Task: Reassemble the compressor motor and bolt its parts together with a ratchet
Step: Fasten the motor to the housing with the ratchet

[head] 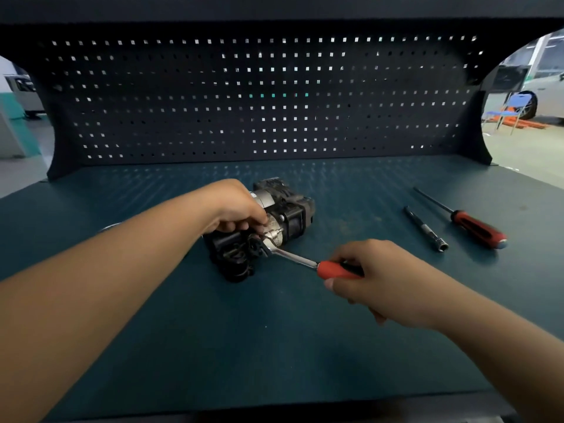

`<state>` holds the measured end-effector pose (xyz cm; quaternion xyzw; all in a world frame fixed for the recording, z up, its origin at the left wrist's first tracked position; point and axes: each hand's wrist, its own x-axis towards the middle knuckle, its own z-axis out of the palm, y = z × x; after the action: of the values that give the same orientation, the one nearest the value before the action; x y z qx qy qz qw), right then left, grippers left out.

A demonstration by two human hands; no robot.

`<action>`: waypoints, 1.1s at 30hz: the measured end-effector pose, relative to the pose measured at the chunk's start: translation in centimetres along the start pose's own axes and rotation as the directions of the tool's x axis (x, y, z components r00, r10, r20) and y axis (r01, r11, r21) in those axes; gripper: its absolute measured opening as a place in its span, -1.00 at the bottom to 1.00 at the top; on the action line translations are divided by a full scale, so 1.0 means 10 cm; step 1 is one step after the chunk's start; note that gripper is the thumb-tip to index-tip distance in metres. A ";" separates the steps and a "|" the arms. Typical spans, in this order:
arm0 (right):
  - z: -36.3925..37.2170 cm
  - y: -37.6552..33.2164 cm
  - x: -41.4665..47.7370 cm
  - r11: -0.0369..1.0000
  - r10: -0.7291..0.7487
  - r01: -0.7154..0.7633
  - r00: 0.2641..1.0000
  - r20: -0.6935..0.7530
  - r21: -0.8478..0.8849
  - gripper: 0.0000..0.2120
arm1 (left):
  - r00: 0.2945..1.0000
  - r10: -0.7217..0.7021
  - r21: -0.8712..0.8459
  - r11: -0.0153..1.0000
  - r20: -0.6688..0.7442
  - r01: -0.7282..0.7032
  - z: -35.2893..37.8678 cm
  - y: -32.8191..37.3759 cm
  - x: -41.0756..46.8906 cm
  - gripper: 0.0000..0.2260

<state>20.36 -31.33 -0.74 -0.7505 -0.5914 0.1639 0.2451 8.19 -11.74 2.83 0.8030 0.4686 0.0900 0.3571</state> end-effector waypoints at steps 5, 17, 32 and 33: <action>-0.08 0.01 0.01 1.000 0.010 -0.009 1.000 0.009 -0.015 -0.90 | 0.999 -0.019 0.157 0.987 -0.026 0.023 0.02 0.00 0.07 -0.80; -0.38 -0.26 0.10 0.988 0.036 -0.038 0.999 -0.012 -0.149 -0.77 | 0.999 0.047 0.301 0.953 -0.011 -0.041 0.02 0.06 0.13 -0.63; -0.42 -0.61 0.09 0.953 -0.020 -0.027 0.989 -0.150 -0.302 -0.69 | 0.997 0.065 0.293 0.955 -0.038 -0.051 0.03 0.07 0.11 -0.64; -0.42 -0.62 0.09 0.954 -0.016 -0.030 0.988 -0.152 -0.297 -0.69 | 0.997 0.066 0.291 0.955 -0.039 -0.052 0.04 0.07 0.11 -0.65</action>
<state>17.80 -30.03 6.23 -0.7914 -0.5861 0.0157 0.1730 9.45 -11.29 2.84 0.8578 0.4611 0.0506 0.2215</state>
